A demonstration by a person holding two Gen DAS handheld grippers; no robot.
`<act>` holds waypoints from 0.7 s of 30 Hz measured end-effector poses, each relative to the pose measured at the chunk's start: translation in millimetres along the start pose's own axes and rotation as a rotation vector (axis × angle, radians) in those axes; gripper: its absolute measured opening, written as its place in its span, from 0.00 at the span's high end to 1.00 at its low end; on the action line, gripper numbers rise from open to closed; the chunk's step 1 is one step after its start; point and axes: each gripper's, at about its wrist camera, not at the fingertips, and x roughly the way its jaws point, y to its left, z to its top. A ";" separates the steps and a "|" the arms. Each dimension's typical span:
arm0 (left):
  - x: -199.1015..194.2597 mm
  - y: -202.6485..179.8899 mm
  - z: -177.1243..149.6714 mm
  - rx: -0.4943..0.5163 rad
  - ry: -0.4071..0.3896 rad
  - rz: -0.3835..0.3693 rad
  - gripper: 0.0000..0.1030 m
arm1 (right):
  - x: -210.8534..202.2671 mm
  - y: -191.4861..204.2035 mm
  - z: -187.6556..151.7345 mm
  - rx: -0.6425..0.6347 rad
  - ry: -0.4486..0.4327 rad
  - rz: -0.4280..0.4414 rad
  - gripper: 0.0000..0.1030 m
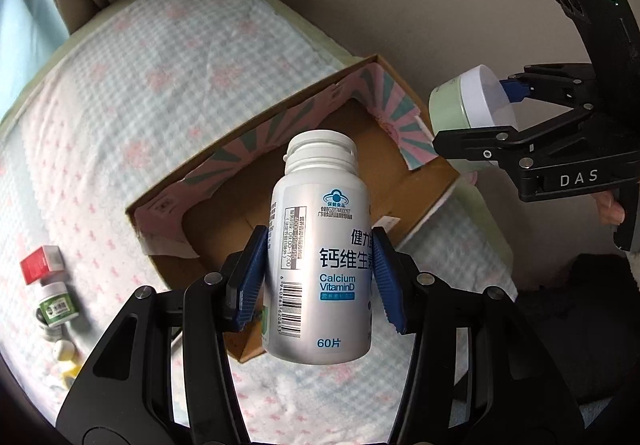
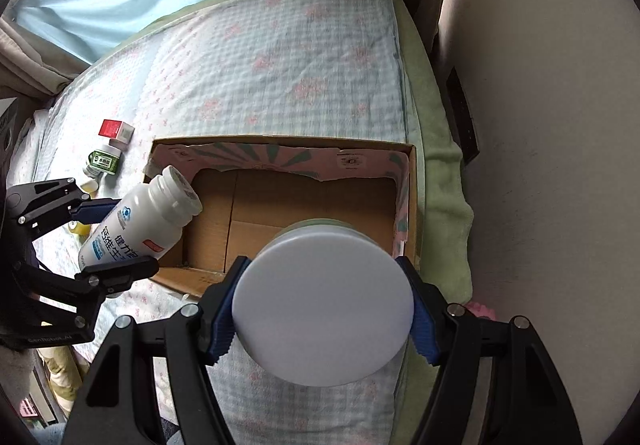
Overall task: Organize rigid objects
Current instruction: 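Carry both held items to the cardboard box and release them inside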
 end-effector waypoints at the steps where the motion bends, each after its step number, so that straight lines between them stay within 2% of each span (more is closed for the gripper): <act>1: 9.3 1.8 1.7 -0.001 0.014 0.010 0.54 | 9.5 -2.1 2.0 0.000 0.010 0.005 0.35; 5: 46.4 10.7 6.4 -0.002 0.067 0.029 0.54 | 43.7 -2.6 8.8 -0.046 0.035 0.011 0.35; 11: 91.8 23.3 6.9 0.009 0.133 0.054 0.54 | 81.8 16.6 7.5 -0.325 0.036 -0.063 0.35; 18: 119.3 26.6 -3.0 0.042 0.172 0.085 0.54 | 117.1 31.2 -3.4 -0.503 0.070 -0.089 0.35; 21: 123.4 29.6 -7.0 0.055 0.180 0.101 0.54 | 122.3 35.0 -6.4 -0.544 0.083 -0.074 0.35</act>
